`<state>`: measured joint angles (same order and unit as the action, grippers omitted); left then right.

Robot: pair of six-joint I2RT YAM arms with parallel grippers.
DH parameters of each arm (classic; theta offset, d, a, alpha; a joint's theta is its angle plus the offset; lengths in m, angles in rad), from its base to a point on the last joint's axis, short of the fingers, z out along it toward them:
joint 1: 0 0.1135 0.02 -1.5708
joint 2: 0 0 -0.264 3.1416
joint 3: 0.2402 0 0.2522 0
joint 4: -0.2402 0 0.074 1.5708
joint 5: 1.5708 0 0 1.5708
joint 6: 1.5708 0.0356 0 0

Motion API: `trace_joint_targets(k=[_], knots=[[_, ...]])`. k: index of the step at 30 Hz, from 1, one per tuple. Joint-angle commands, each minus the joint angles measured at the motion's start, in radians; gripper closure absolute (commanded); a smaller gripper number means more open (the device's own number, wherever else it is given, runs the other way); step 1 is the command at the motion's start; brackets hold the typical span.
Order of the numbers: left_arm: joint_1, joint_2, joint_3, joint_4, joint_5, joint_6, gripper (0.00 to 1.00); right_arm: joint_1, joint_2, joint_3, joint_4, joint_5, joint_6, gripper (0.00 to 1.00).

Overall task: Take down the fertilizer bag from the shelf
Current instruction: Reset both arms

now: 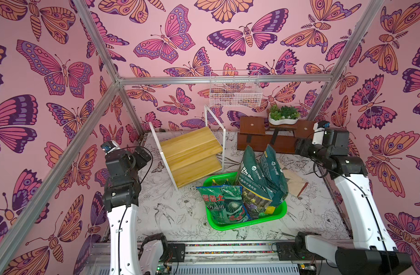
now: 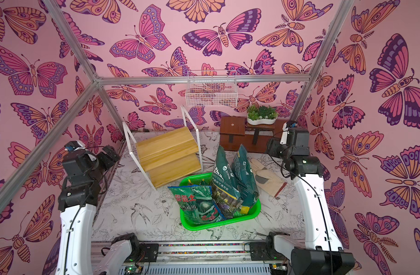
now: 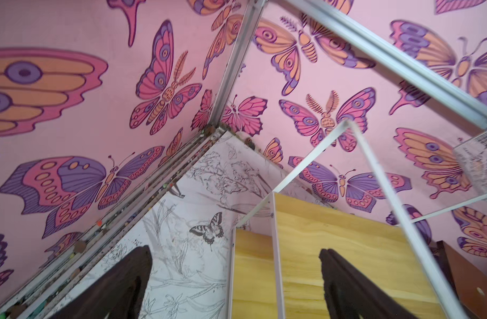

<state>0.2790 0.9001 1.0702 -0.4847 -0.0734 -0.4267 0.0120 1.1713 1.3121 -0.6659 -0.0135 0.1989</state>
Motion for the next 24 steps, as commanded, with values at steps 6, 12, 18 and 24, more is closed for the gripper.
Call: trace_joint_targets(k=[6, 12, 18, 24], knots=[[0.008, -0.046, -0.236, 0.076, -0.180, 0.094, 0.00, -0.019, 0.036, -0.242, 0.188, 0.285, -0.008, 0.17], [0.008, -0.025, -0.401, 0.209, -0.241, 0.064, 0.00, -0.018, 0.054, -0.430, 0.368, 0.408, -0.028, 0.16], [0.009, 0.029, -0.562, 0.452, -0.086, 0.047, 0.00, -0.019, 0.090, -0.684, 0.739, 0.309, -0.060, 0.16], [-0.002, 0.163, -0.578, 0.549, 0.003, 0.068, 0.01, -0.018, 0.137, -0.798, 1.026, 0.233, -0.046, 0.13]])
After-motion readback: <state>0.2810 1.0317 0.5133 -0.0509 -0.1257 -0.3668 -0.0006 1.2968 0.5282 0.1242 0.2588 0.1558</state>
